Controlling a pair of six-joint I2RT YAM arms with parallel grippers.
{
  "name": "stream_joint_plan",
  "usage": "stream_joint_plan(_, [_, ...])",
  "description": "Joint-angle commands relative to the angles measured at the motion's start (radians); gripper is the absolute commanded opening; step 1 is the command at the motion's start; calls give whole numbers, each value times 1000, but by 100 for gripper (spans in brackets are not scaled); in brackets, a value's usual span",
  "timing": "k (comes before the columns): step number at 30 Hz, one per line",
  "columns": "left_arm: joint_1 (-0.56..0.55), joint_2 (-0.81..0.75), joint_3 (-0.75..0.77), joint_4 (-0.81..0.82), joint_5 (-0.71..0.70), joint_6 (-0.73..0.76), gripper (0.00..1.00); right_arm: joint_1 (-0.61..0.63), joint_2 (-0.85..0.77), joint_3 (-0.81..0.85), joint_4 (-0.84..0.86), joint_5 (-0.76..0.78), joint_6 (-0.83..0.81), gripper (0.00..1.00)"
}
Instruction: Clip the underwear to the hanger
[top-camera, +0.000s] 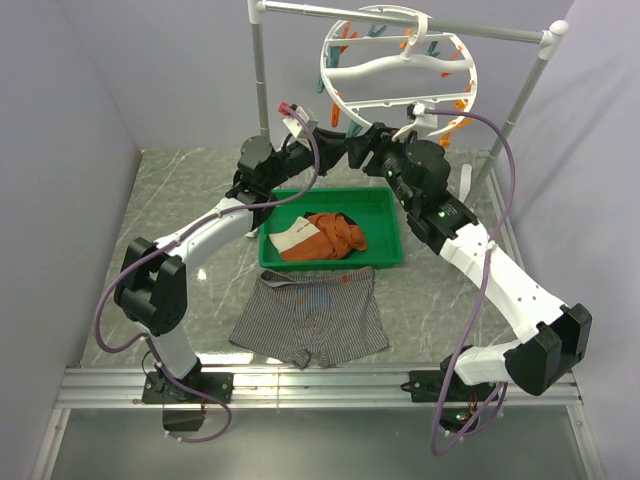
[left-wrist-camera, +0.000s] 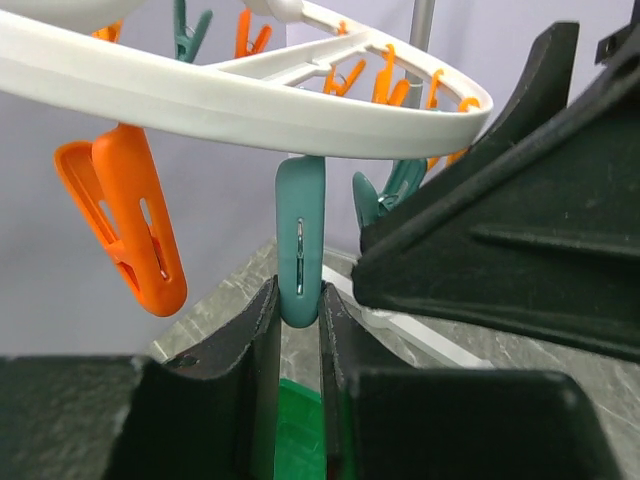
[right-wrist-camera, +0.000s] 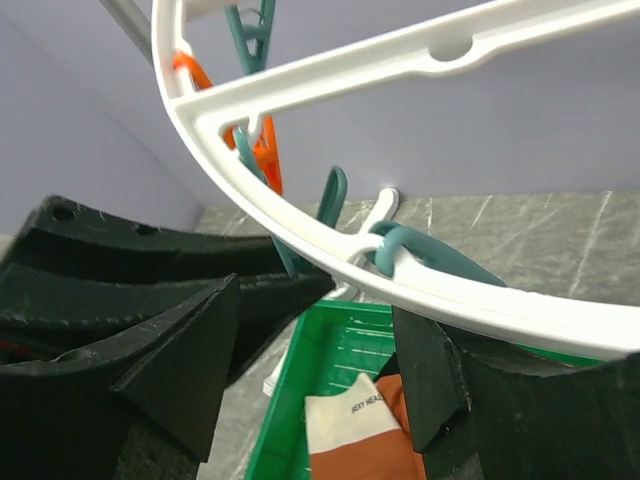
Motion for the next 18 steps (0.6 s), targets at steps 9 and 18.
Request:
stream_joint_plan(9, [0, -66, 16, -74, 44, 19, 0, -9, 33, 106, 115, 28, 113, 69])
stream_joint_plan(18, [-6, -80, 14, -89, 47, 22, 0, -15, 57, 115, 98, 74, 186, 65])
